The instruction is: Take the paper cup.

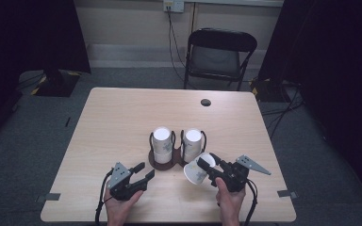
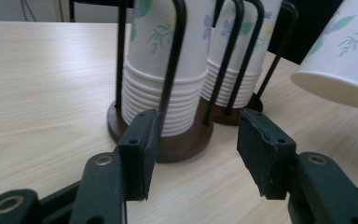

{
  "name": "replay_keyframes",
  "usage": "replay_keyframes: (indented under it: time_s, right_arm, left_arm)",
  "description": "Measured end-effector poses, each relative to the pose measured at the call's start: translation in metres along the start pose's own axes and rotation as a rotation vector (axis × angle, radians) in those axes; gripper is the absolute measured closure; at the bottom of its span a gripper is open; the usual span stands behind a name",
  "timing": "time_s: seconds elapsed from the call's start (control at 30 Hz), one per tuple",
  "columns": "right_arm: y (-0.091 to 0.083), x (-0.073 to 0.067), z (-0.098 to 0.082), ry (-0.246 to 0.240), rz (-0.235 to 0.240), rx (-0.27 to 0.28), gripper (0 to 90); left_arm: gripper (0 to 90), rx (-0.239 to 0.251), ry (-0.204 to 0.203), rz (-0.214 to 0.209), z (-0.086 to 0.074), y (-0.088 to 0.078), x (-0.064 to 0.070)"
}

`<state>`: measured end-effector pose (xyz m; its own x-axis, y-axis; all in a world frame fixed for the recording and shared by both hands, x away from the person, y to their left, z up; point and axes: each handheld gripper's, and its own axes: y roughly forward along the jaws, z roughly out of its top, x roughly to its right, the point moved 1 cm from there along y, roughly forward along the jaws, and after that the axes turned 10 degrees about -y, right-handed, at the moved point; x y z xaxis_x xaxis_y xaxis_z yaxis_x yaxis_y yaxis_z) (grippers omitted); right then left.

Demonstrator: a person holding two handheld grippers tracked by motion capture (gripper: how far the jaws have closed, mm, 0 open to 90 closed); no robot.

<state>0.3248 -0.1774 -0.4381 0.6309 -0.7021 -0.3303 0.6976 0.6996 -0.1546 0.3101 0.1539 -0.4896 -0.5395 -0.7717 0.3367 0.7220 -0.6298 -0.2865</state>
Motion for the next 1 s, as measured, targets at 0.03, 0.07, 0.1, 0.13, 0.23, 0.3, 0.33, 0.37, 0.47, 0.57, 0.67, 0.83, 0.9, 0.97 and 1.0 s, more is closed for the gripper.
replay_keyframes:
  time_s: [0.03,0.07,0.1,0.13,0.23,0.3,0.33,0.37,0.47,0.57,0.67,0.83,0.9,0.97,1.0]
  right_arm:
    - [0.002,-0.002,-0.001,0.000,0.003,-0.004,37.6]
    - [0.003,-0.003,-0.002,0.000,0.006,-0.007,37.6]
    - [0.003,-0.004,-0.003,0.004,0.010,-0.008,37.6]
    - [0.004,-0.005,-0.004,0.006,0.012,-0.009,37.6]
    - [0.005,-0.007,-0.005,0.014,0.016,-0.012,37.6]
    - [0.006,-0.008,-0.006,0.027,0.019,-0.011,37.6]
    - [0.007,-0.009,-0.008,0.042,0.024,-0.015,37.6]
    - [0.007,-0.009,-0.008,0.042,0.024,-0.015,37.6]
    - [0.009,-0.012,-0.011,0.068,0.045,-0.019,37.6]
    - [0.011,-0.015,-0.012,0.069,0.053,-0.025,37.6]
    - [0.015,-0.019,-0.013,0.077,0.073,-0.027,37.6]
    - [0.022,-0.026,-0.010,0.091,0.099,-0.037,37.6]
    - [0.025,-0.029,-0.009,0.091,0.113,-0.040,37.6]
    - [0.026,-0.030,-0.009,0.090,0.119,-0.042,37.6]
    - [0.028,-0.031,-0.009,0.088,0.124,-0.046,37.6]
  left_arm:
    - [47.7,0.000,0.006,-0.014,-0.001,0.002,0.003]
    - [47.3,0.005,0.005,-0.018,-0.001,0.002,0.005]
    - [46.8,0.002,0.007,-0.029,-0.001,0.003,0.006]
    - [46.5,0.001,0.009,-0.035,-0.001,0.004,0.007]
    - [45.9,-0.005,0.016,-0.041,-0.001,0.006,0.011]
    - [45.9,-0.006,0.023,-0.046,-0.001,0.007,0.013]
    - [46.2,-0.003,0.030,-0.058,-0.002,0.009,0.016]
    - [46.8,-0.003,0.030,-0.058,-0.002,0.009,0.016]
    - [49.4,0.003,0.050,-0.073,-0.005,0.013,0.021]
    - [50.8,0.011,0.061,-0.078,-0.007,0.015,0.025]
    - [52.2,0.008,0.069,-0.094,-0.009,0.017,0.028]
    - [52.3,0.005,0.075,-0.133,-0.011,0.020,0.030]
    - [51.2,0.009,0.082,-0.136,-0.012,0.021,0.031]
    - [51.3,0.012,0.085,-0.138,-0.013,0.023,0.033]
    - [51.9,0.018,0.095,-0.138,-0.013,0.023,0.034]
